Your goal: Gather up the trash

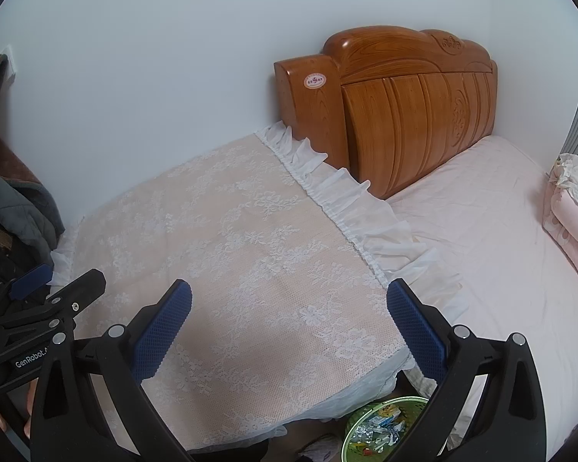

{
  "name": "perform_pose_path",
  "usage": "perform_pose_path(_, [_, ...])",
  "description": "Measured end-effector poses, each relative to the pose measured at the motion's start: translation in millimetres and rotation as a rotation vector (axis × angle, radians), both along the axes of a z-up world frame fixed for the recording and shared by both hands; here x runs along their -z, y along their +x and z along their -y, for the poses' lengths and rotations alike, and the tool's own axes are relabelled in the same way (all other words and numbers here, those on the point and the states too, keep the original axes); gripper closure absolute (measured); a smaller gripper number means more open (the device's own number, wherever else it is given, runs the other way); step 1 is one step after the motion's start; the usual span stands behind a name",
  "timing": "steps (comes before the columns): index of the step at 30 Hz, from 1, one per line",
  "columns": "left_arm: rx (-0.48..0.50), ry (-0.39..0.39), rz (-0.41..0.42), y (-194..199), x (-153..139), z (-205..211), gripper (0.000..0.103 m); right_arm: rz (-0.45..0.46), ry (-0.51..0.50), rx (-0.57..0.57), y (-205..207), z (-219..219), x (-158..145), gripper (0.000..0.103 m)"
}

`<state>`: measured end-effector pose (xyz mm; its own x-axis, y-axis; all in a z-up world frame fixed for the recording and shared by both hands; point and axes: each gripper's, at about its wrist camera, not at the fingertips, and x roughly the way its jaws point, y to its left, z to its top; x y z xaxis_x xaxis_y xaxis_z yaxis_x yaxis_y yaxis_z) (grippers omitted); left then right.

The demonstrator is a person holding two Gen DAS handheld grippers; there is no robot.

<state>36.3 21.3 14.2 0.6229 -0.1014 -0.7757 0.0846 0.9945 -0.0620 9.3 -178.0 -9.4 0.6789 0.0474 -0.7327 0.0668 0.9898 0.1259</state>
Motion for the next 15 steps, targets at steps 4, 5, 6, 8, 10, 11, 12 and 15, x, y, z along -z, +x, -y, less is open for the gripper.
perform_pose_path(4, [-0.002, 0.010, 0.028, -0.6, -0.2, -0.2, 0.008, -0.004, -0.001, -0.001, 1.1, -0.3, 0.2, 0.003])
perform_pose_path(5, [-0.003, 0.019, 0.033, -0.8, 0.1, 0.7, 0.008, -0.005, -0.002, -0.001, 1.1, -0.7, 0.4, 0.003])
perform_pose_path(6, [-0.002, 0.024, 0.036, -1.3, 0.1, 1.2, 0.008, -0.008, -0.002, 0.000, 1.4, -1.1, 1.1, 0.003])
perform_pose_path(8, [0.001, 0.022, 0.033, -0.3, 0.4, 2.0, 0.008, -0.010, -0.001, -0.001, 2.4, -1.9, 1.1, 0.003])
perform_pose_path(10, [0.001, 0.014, 0.020, 1.9, 0.5, 1.7, 0.008, -0.011, -0.003, -0.002, 3.0, -2.5, 1.8, 0.003])
perform_pose_path(11, [0.000, 0.012, 0.016, 2.7, 0.7, 1.6, 0.008, -0.012, -0.003, -0.002, 3.1, -2.2, 2.0, 0.003])
perform_pose_path(12, [0.001, 0.011, 0.014, 2.5, 0.8, 1.1, 0.008, -0.013, -0.003, -0.003, 3.4, -2.3, 2.4, 0.003])
perform_pose_path(15, [0.003, 0.016, 0.012, 2.6, 1.3, 1.4, 0.008, -0.016, -0.002, -0.004, 3.4, -2.4, 3.6, 0.002])
